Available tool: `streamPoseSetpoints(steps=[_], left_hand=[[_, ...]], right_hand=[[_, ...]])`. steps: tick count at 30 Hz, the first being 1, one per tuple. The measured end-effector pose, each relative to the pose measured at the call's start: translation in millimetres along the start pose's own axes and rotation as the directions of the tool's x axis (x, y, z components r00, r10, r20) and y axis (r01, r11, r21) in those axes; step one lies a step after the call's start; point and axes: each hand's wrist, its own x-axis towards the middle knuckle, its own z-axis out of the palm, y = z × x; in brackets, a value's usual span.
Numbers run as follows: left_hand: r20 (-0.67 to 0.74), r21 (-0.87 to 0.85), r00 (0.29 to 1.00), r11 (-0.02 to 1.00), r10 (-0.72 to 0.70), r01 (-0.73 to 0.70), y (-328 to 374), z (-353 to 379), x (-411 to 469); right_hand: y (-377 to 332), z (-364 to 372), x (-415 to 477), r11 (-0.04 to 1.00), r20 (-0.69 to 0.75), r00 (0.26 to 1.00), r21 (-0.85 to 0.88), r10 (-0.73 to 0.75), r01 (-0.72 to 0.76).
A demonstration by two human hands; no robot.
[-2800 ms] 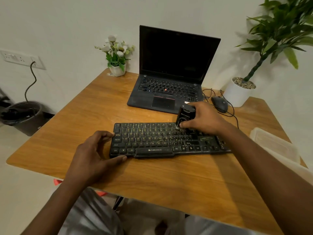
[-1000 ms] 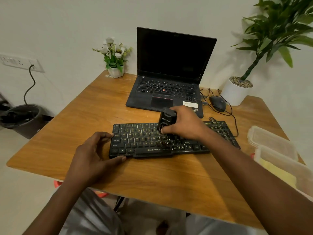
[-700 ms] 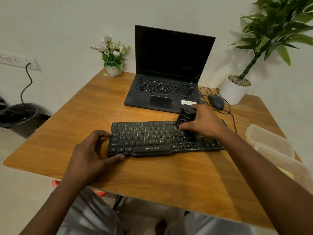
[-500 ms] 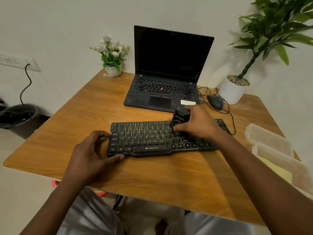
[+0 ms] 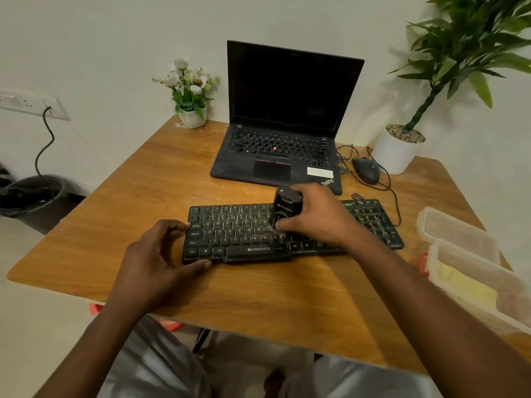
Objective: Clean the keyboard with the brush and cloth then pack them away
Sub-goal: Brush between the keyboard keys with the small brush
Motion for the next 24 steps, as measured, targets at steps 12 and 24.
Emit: streamPoseSetpoints(steps=[12,24], left_hand=[[0.015,-0.011,1.0,1.0,-0.019,0.019,-2,0,0],[0.003,0.007,1.0,1.0,-0.014,0.014,-3,0,0]], right_hand=[[-15,9,-4,1.0,0.001,1.0,0.025,-0.011,0.011],[-4,-10,-6,0.998,0.009,1.0,-0.054,0.009,-0.009]])
